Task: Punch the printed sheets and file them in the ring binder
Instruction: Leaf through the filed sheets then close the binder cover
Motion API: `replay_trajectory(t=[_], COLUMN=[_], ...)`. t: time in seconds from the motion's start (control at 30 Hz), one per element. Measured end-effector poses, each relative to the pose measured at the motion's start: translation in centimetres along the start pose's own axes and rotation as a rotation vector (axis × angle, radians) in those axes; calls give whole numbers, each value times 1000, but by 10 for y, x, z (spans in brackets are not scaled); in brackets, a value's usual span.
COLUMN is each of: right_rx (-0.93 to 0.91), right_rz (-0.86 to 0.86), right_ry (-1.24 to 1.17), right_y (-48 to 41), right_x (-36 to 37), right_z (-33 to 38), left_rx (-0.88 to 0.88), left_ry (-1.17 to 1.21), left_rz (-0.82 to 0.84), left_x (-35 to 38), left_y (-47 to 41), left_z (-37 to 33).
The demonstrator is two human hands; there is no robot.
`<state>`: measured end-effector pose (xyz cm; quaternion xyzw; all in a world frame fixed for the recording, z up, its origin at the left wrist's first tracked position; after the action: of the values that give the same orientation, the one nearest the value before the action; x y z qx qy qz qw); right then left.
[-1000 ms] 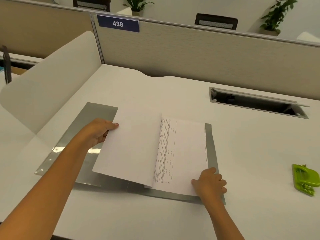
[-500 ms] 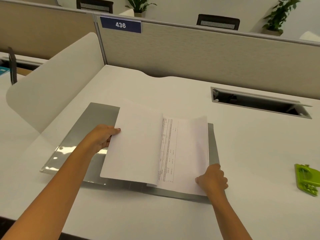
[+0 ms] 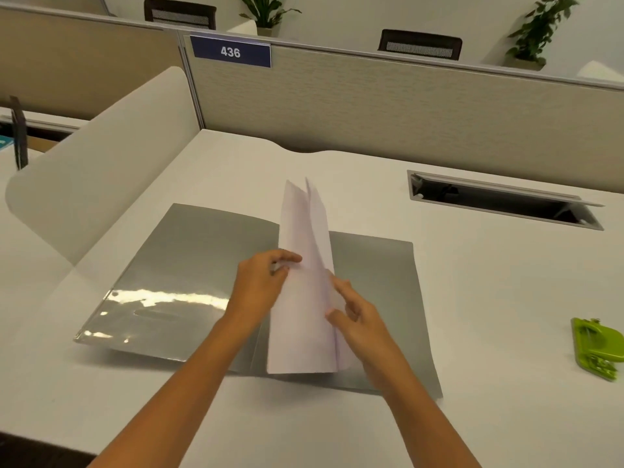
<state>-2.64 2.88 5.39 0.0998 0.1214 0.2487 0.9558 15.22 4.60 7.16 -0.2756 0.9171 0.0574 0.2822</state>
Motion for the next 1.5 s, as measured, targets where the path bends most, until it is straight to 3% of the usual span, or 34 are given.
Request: replay_trajectory(t=[0.13, 0.23, 0.43, 0.67, 0.97, 1.1, 1.23, 1.5], right_rx=[-17, 0, -13, -42, 25, 87, 172, 299], right_rz=[12, -1, -27, -30, -164, -269, -377, -384], right_ry=[160, 190, 197, 112, -36, 34, 152, 46], right_y=[3, 4, 3, 4, 2, 1, -2, -2], right_x=[21, 24, 18, 13, -12, -32, -49, -72], right_z=[1, 0, -2, -3, -9, -20, -34, -43], left_rx=[-260, -397, -516, -613, -528, -465, -400, -454], left_ry=[427, 581, 845, 989, 726, 618, 438, 290], left_rz=[71, 98, 180, 235, 49, -30, -29, -66], left_x=[15, 21, 27, 33, 6, -33, -67, -90], left_y=[7, 8, 11, 12, 2, -16, -29, -41], left_z=[3, 9, 5, 3, 13, 23, 37, 78])
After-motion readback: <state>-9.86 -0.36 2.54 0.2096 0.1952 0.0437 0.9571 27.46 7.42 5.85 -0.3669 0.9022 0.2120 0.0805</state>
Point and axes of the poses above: each hand's wrist, its own y-axis away from the middle knuckle, its own x-axis out of the palm, z = x × y, the point moved 4 cm from there along -y, towards the middle knuckle, and after that the axes turned 5 degrees about -z, right-handed, at the moved point
